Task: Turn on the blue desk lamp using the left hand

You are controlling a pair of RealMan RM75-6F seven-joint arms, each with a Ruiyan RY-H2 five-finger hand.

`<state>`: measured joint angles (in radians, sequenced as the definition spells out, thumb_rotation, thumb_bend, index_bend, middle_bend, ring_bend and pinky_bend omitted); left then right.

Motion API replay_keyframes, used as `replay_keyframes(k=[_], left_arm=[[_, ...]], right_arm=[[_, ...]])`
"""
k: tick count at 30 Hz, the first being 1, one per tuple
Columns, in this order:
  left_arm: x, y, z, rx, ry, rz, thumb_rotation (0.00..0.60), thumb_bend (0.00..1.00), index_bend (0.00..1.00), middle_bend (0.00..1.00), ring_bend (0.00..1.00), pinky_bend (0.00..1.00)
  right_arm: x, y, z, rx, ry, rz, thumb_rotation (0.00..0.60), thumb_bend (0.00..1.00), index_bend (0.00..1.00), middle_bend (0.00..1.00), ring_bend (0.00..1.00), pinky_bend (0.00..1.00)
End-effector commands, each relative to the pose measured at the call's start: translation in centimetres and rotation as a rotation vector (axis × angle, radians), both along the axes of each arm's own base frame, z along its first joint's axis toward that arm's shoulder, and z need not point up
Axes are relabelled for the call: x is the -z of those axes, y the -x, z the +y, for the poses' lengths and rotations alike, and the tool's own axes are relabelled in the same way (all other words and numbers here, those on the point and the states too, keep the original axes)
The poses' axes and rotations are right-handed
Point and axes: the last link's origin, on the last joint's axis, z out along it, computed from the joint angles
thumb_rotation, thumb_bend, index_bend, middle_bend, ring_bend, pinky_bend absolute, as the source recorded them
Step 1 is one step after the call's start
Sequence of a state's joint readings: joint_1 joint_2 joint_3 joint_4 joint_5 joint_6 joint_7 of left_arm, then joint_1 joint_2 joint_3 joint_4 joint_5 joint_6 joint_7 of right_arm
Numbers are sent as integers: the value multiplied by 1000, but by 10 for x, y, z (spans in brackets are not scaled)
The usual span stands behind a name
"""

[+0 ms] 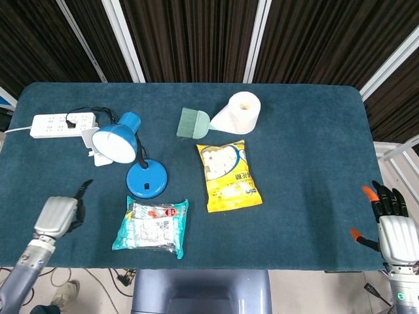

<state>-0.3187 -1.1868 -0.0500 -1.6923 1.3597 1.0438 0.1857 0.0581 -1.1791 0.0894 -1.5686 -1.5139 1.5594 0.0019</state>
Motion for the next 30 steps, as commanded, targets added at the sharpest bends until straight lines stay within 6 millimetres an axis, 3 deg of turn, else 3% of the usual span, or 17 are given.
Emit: replay_keyframes(k=[1, 13, 30], left_arm=[[13, -23, 15, -11, 78, -41, 600, 666, 115, 703, 802, 827], [51, -59, 39, -44, 169, -61, 600, 657, 119, 717, 811, 831], [81, -76, 44, -32, 150, 3, 600, 636, 223, 718, 815, 831]], right_arm=[[1, 0, 0, 1, -1, 5, 600, 224, 127, 55, 87, 0], [4, 0, 0, 15, 10, 19, 600, 224, 127, 56, 87, 0], [2, 1, 0, 19, 31, 15, 600, 224, 127, 55, 88, 0]])
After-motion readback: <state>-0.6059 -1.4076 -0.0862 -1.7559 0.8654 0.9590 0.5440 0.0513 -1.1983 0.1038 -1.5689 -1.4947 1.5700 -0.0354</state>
